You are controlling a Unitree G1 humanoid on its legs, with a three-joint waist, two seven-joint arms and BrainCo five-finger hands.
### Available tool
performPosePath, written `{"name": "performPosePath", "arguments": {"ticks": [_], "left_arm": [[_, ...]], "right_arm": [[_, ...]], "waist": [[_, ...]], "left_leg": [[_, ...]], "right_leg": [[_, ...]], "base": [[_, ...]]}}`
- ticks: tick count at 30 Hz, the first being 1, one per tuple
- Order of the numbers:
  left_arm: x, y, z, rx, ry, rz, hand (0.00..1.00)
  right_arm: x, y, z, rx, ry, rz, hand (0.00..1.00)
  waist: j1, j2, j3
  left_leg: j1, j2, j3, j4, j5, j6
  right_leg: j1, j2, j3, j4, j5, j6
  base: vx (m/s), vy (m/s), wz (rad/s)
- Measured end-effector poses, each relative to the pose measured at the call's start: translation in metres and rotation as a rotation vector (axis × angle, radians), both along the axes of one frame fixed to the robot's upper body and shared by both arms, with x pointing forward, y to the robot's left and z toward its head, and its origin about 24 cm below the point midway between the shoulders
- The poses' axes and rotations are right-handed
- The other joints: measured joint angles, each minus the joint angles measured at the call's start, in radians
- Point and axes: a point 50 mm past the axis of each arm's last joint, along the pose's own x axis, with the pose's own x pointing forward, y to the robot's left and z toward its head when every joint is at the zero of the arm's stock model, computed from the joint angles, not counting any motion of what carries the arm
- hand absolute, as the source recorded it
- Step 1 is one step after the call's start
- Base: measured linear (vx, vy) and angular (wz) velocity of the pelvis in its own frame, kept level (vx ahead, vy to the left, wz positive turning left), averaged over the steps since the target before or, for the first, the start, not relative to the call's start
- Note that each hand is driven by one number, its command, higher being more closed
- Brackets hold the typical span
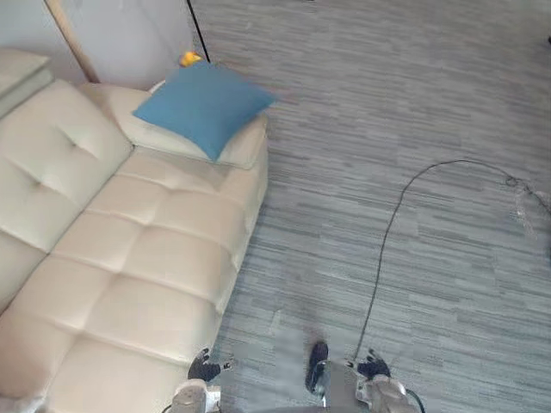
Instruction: Pick up cushions and gather them together orderly.
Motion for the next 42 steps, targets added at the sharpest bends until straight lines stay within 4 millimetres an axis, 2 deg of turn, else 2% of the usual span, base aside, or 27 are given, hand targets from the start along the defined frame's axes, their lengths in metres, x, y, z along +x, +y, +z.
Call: {"name": "performPosePath", "arguments": {"ticks": [1, 2, 3, 5, 8, 10, 11, 12, 13, 14, 15, 16, 17, 19, 21, 24, 26, 28, 30, 32, 33, 34, 36, 38, 39, 41, 42], "left_arm": [[0.0, -0.002, 0.0, -0.006, 0.001, 0.008, 0.0], [-0.001, -0.005, -0.001, -0.028, -0.003, 0.047, 0.0], [0.003, -0.003, 0.002, -0.026, -0.025, 0.056, 0.0], [0.009, 0.001, 0.006, -0.017, -0.066, 0.05, 0.0], [0.017, -0.002, 0.01, -0.019, -0.106, 0.032, 0.0], [0.021, -0.006, 0.012, -0.028, -0.123, 0.033, 0.0], [0.023, -0.007, 0.013, -0.031, -0.126, 0.034, 0.0], [0.023, -0.008, 0.012, -0.035, -0.126, 0.036, 0.0], [0.023, -0.008, 0.013, -0.036, -0.126, 0.038, 0.0], [0.025, -0.008, 0.013, -0.035, -0.129, 0.032, 0.0], [0.027, -0.004, 0.014, -0.025, -0.131, 0.026, 0.0], [0.027, -0.001, 0.014, -0.017, -0.13, 0.025, 0.0], [0.027, 0.001, 0.014, -0.014, -0.128, 0.025, 0.0], [0.025, 0.0, 0.013, -0.013, -0.12, 0.022, 0.0], [0.026, -0.001, 0.013, -0.011, -0.116, 0.0, 0.0], [0.025, -0.008, 0.012, -0.019, -0.103, -0.031, 0.0], [0.026, -0.011, 0.012, -0.025, -0.105, -0.027, 0.0], [0.027, -0.01, 0.012, -0.02, -0.107, -0.023, 0.0], [0.025, -0.008, 0.011, -0.015, -0.093, -0.027, 0.0], [0.017, -0.007, 0.007, -0.014, -0.066, -0.024, 0.0], [0.015, -0.006, 0.006, -0.011, -0.057, -0.022, 0.0], [0.012, -0.011, 0.004, -0.025, -0.045, -0.016, 0.0], [0.009, -0.014, 0.003, -0.039, -0.038, 0.007, 0.0], [0.01, -0.015, 0.004, -0.06, -0.051, 0.062, 0.0], [0.013, -0.013, 0.006, -0.063, -0.075, 0.085, 0.0], [0.021, -0.009, 0.011, -0.055, -0.106, 0.083, 0.0], [0.026, -0.009, 0.014, -0.051, -0.127, 0.069, 0.0]], "right_arm": [[0.0, -0.002, 0.0, -0.005, -0.001, -0.001, 0.0], [0.0, -0.001, 0.0, -0.002, 0.0, -0.002, 0.0], [-0.001, 0.002, -0.001, 0.001, 0.008, 0.003, 0.0], [0.0, 0.009, -0.002, 0.01, 0.011, 0.026, 0.0], [0.004, 0.013, -0.001, 0.018, 0.001, 0.021, 0.0], [0.009, 0.012, 0.001, 0.012, -0.018, 0.015, 0.0], [0.011, 0.013, 0.002, 0.013, -0.022, 0.013, 0.0], [0.012, 0.014, 0.002, 0.016, -0.027, 0.007, 0.0], [0.013, 0.016, 0.002, 0.022, -0.028, 0.007, 0.0], [0.013, 0.02, 0.001, 0.031, -0.027, 0.005, 0.0], [0.011, 0.025, 0.0, 0.047, -0.023, 0.007, 0.0], [0.011, 0.03, 0.0, 0.06, -0.029, 0.007, 0.0], [0.01, 0.032, -0.001, 0.066, -0.027, 0.006, 0.0], [0.0, 0.034, -0.004, 0.08, -0.005, -0.001, 0.0], [-0.01, 0.033, -0.006, 0.08, 0.005, -0.013, 0.0], [-0.007, 0.025, -0.002, 0.061, -0.03, -0.029, 0.0], [-0.006, 0.027, -0.002, 0.068, -0.032, -0.034, 0.0], [-0.003, 0.028, -0.001, 0.071, -0.04, -0.033, 0.0], [0.002, 0.026, -0.001, 0.069, -0.04, -0.038, 0.0], [-0.002, 0.023, -0.003, 0.067, -0.021, -0.044, 0.0], [-0.003, 0.02, -0.003, 0.06, -0.019, -0.051, 0.0], [-0.007, 0.012, -0.003, 0.044, -0.003, -0.059, 0.0], [-0.006, 0.008, -0.002, 0.033, -0.002, -0.057, 0.0], [-0.004, 0.008, -0.001, 0.029, -0.014, -0.053, 0.0], [-0.003, 0.011, -0.001, 0.03, -0.015, -0.036, 0.0], [-0.001, 0.019, -0.001, 0.044, -0.017, -0.016, 0.0], [-0.001, 0.022, -0.002, 0.056, -0.022, -0.036, 0.0]], "waist": [[-0.001, 0.012, 0.001], [0.0, 0.03, 0.016], [0.007, 0.03, 0.033], [0.021, 0.009, 0.055], [0.033, 0.002, 0.055], [0.049, 0.006, 0.055], [0.06, 0.005, 0.057], [0.068, 0.006, 0.056], [0.078, 0.005, 0.056], [0.087, -0.006, 0.048], [0.088, -0.037, 0.049], [0.088, -0.058, 0.041], [0.089, -0.064, 0.039], [0.092, -0.067, 0.036], [0.072, -0.074, 0.034], [0.046, -0.066, 0.035], [0.046, -0.062, 0.036], [0.042, -0.056, 0.033], [0.024, -0.054, 0.035], [0.003, -0.068, 0.032], [-0.006, -0.067, 0.03], [-0.002, -0.029, 0.018], [0.006, -0.005, 0.009], [-0.001, 0.024, 0.01], [0.016, 0.02, 0.022], [0.036, 0.011, 0.035], [0.042, -0.016, 0.043]], "left_leg": [[-0.052, 0.012, -0.027, 0.106, 0.029, -0.014], [-0.158, 0.037, -0.066, 0.338, 0.144, -0.009], [-0.241, 0.057, -0.064, 0.52, 0.126, -0.017], [-0.329, 0.036, -0.02, 0.62, 0.068, -0.01], [-0.428, -0.029, 0.083, 0.432, 0.021, 0.021], [-0.453, -0.104, 0.118, 0.092, 0.046, 0.03], [-0.45, -0.136, 0.118, -0.055, 0.097, 0.028], [-0.434, -0.161, 0.121, -0.235, 0.203, 0.027], [-0.422, -0.16, 0.136, -0.261, 0.265, 0.028], [-0.39, -0.161, 0.181, -0.276, 0.339, 0.073], [-0.378, -0.184, 0.195, -0.273, 0.31, 0.104], [-0.377, -0.203, 0.193, -0.248, 0.279, 0.139], [-0.369, -0.21, 0.196, -0.23, 0.261, 0.142], [-0.3, -0.221, 0.191, -0.196, 0.173, 0.142], [-0.212, -0.251, 0.148, -0.198, 0.134, 0.148], [-0.071, -0.26, 0.1, -0.239, 0.11, 0.141], [0.001, -0.244, 0.078, -0.281, 0.097, 0.122], [0.029, -0.217, 0.038, -0.288, 0.065, 0.121], [0.047, -0.186, -0.01, -0.286, 0.016, 0.107], [0.079, -0.186, -0.062, -0.279, -0.017, 0.079], [0.089, -0.178, -0.096, -0.258, -0.047, 0.068], [0.089, -0.147, -0.122, -0.217, -0.056, 0.059], [0.038, -0.127, -0.14, -0.1, -0.056, 0.058], [-0.14, -0.098, -0.123, 0.283, 0.017, -0.008], [-0.24, -0.055, -0.099, 0.493, 0.095, -0.016], [-0.322, 0.004, 0.001, 0.614, 0.054, 0.0], [-0.366, 0.011, 0.061, 0.582, 0.037, 0.014]], "right_leg": [[0.014, 0.016, -0.01, -0.008, -0.013, -0.008], [0.071, 0.052, -0.02, -0.046, -0.03, -0.027], [0.144, 0.087, -0.026, -0.094, -0.045, -0.053], [0.26, 0.099, -0.025, -0.151, -0.06, -0.078], [0.367, 0.102, -0.026, -0.254, -0.054, -0.061], [0.426, 0.102, -0.017, -0.318, -0.054, -0.046], [0.451, 0.101, -0.011, -0.341, -0.059, -0.036], [0.487, 0.103, -0.006, -0.362, -0.078, -0.014], [0.506, 0.105, 0.004, -0.369, -0.092, -0.006], [0.531, 0.093, 0.021, -0.374, -0.114, 0.015], [0.54, 0.066, 0.024, -0.369, -0.125, 0.028], [0.536, 0.044, 0.03, -0.341, -0.129, 0.036], [0.534, 0.032, 0.035, -0.302, -0.136, 0.048], [0.426, -0.015, 0.068, 0.071, -0.153, 0.123], [0.288, -0.07, 0.082, 0.462, -0.109, 0.2], [0.189, -0.125, 0.029, 0.584, -0.149, 0.147], [0.146, -0.139, -0.021, 0.463, -0.177, 0.108], [0.096, -0.114, -0.03, 0.292, -0.172, 0.103], [0.047, -0.046, 0.055, 0.003, -0.084, 0.1], [0.057, -0.025, 0.131, -0.139, 0.025, 0.091], [0.063, -0.017, 0.159, -0.109, 0.103, 0.073], [0.059, -0.002, 0.126, -0.045, 0.042, 0.047], [0.071, 0.007, 0.093, -0.02, -0.007, 0.029], [0.138, 0.033, 0.029, -0.029, -0.061, -0.001], [0.203, 0.052, 0.0, -0.06, -0.079, -0.023], [0.313, 0.064, -0.026, -0.112, -0.092, -0.039], [0.371, 0.053, -0.057, -0.161, -0.092, -0.038]], "base": [[0.44, -0.304, -0.07], [0.46, -0.264, -0.03], [0.46, -0.231, -0.08], [0.43, -0.168, -0.08], [0.38, -0.104, -0.03], [0.43, 0.006, -0.06], [0.47, 0.071, -0.1], [0.56, 0.115, -0.17], [0.59, 0.122, -0.26], [0.5, 0.098, -0.25], [0.51, 0.077, -0.19], [0.4, 0.074, -0.03], [0.52, 0.112, 0.01], [0.6, 0.17, 0.05], [0.51, 0.115, 0.52], [0.48, 0.058, 0.76], [0.43, -0.011, 0.45], [0.44, -0.104, 0.46], [0.43, -0.203, 0.56], [0.45, -0.29, 0.78], [0.56, -0.401, 0.86], [0.46, -0.34, 0.57], [0.45, -0.313, 0.45], [0.42, -0.3, 0.69], [0.48, -0.254, 0.39], [0.4, -0.194, 0.34], [0.26, -0.141, 0.42]]}}
